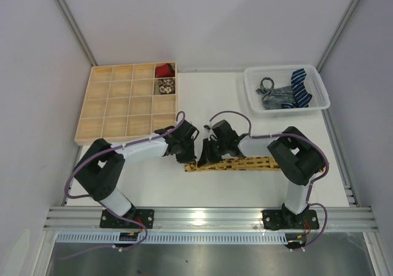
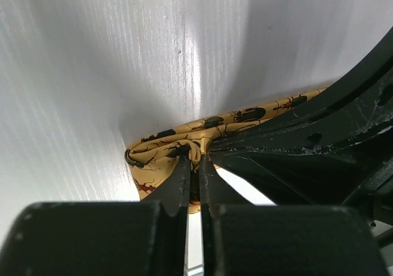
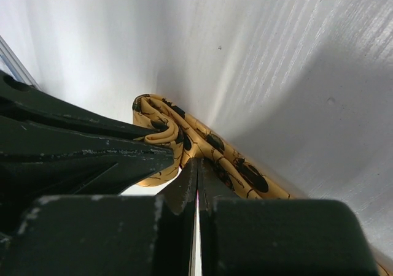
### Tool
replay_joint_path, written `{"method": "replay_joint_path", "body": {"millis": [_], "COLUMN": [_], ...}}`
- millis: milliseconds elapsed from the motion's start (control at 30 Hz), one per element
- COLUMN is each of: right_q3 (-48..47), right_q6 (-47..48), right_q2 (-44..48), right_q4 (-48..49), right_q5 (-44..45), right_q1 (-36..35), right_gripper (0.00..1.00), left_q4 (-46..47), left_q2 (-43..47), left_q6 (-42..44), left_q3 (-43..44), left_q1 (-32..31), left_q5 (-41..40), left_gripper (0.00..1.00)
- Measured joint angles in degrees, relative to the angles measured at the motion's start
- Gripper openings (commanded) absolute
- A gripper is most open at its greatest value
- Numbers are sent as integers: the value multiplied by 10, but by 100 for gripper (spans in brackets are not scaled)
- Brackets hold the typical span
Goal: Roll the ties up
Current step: Roll the tie
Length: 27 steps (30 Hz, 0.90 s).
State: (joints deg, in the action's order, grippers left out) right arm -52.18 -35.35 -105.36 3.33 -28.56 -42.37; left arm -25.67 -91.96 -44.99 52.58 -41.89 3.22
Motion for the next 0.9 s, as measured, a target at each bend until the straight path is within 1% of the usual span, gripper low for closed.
{"method": "replay_joint_path", "body": {"millis": [67, 100, 167, 200, 267, 300, 400, 467, 567, 633, 667, 767, 867, 900], "right_q3": [2, 5, 16, 20, 30, 35, 49, 55, 60, 63, 64, 64, 64, 64], "right_q6": [-1, -3, -10, -12, -18, -21, -26, -27, -31, -37, -40, -52, -61, -63], "right_q2": [0, 1, 6, 9, 16, 21, 36, 46, 60, 68, 70, 71, 71, 69], "right_q4": [1, 4, 10, 13, 15, 17, 17, 16, 17, 19, 20, 26, 27, 27], "right_q5": [-3, -6, -12, -13, -14, -14, -13, -13, -14, -20, -24, -33, -42, -46], "right_q1": [5, 9, 19, 23, 32, 35, 42, 42, 45, 47, 49, 58, 63, 64], "right_gripper": [0, 0, 0, 0, 0, 0, 1, 1, 7, 9, 16, 31, 37, 37], "left_q4": [8, 14, 30, 37, 53, 62, 84, 95, 115, 129, 134, 164, 188, 195], "left_q2": [0, 0, 0, 0, 3, 5, 16, 22, 33, 44, 50, 76, 102, 107], "left_q6": [0, -2, -7, -9, -13, -16, -18, -21, -24, -27, -29, -32, -35, -36], "left_q3": [-4, -7, -14, -17, -24, -28, -41, -49, -65, -79, -85, -118, -147, -153], "left_q1": [-1, -1, -3, -4, -6, -7, -10, -11, -11, -13, -14, -19, -27, -29], "left_q5": [0, 1, 2, 2, 5, 6, 10, 10, 11, 10, 10, 9, 4, 2], "left_gripper": [20, 25, 29, 36, 41, 46, 51, 51, 55, 58, 59, 63, 66, 66]}}
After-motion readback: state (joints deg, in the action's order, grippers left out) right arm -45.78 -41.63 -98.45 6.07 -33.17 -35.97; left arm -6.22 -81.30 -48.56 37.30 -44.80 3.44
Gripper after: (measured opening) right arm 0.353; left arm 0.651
